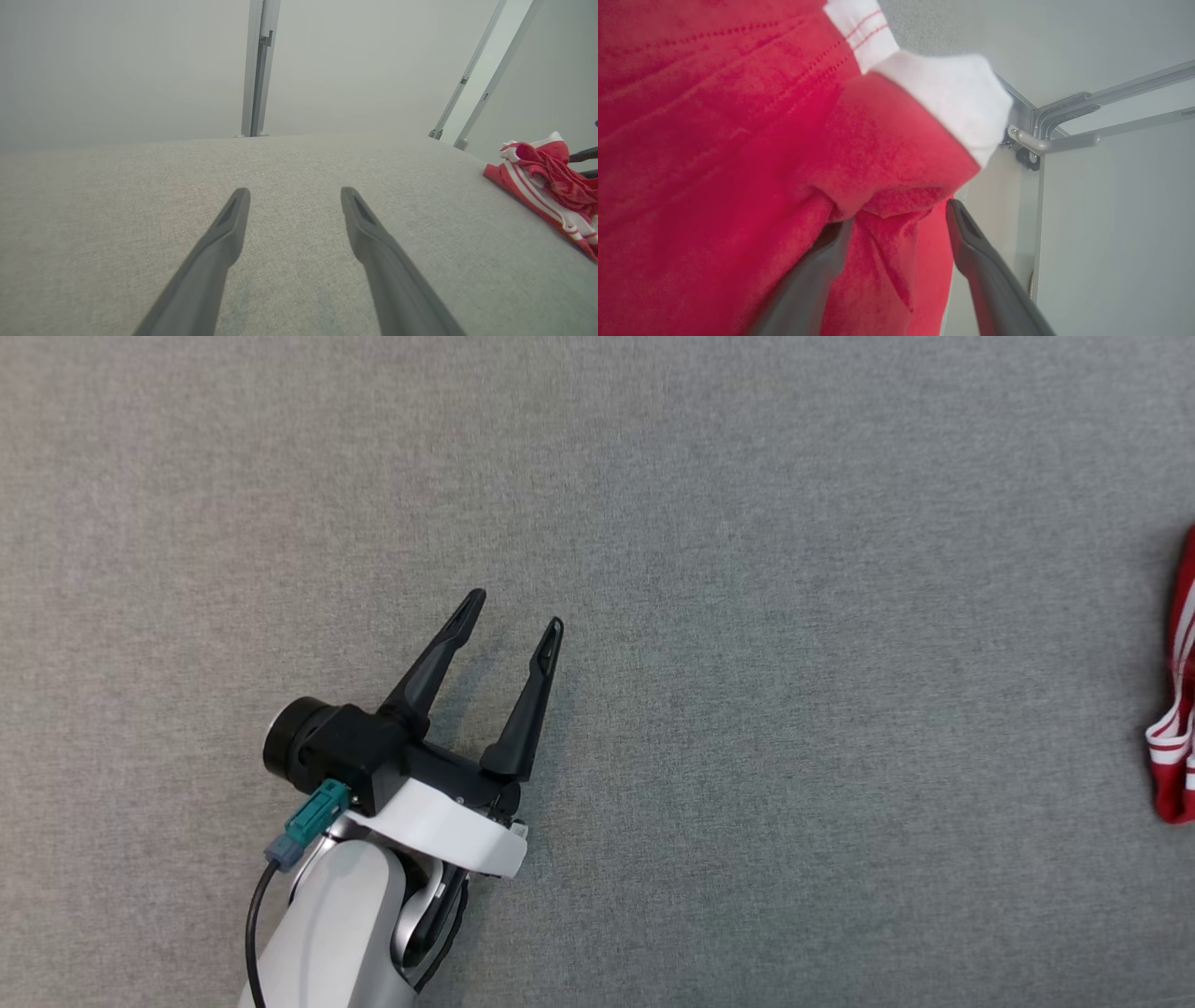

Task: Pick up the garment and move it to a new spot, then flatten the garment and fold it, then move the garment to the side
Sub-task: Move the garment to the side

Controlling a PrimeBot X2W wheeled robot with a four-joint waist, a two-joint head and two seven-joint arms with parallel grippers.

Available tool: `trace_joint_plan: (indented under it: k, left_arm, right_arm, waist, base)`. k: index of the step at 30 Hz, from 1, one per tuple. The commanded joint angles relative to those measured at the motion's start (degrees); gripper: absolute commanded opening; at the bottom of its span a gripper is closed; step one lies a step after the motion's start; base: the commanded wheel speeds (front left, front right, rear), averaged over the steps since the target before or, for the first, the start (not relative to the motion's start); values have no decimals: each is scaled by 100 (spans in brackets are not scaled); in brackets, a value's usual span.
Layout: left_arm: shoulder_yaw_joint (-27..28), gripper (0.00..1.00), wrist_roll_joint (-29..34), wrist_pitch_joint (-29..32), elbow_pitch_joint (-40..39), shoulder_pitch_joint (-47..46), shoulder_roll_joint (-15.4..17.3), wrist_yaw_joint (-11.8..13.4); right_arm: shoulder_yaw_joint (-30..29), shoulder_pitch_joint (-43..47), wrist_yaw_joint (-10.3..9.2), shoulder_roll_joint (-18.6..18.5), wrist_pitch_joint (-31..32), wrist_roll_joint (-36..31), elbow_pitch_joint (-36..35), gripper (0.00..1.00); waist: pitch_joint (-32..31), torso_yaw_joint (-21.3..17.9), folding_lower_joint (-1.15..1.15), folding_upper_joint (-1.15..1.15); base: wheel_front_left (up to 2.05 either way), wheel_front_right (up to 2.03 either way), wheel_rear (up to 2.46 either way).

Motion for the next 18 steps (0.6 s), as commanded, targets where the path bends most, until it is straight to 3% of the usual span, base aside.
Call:
trace_joint_plan:
  k: [1, 10, 18]
  left_arm:
    - [30, 100, -27, -19, 4, 45, 26, -9]
    - [124, 100, -142, -18, 0, 401, 26, -9]
    - [455, 100, -178, -18, -83, 746, 26, -5]
  right_arm:
    - [-47, 24, -4, 34, -10, -31, 79, 100]
    - [-325, -300, -4, 319, -226, -407, 349, 100]
    - [-948, -292, -4, 1053, -1050, -603, 4, 100]
  waist:
    - [-173, -16, 0, 0]
    - [-949, -53, 0, 0]
    - [-1572, 10, 0, 0]
  base:
    - [0, 0, 0]
    - [0, 0, 0]
    - [0, 0, 0]
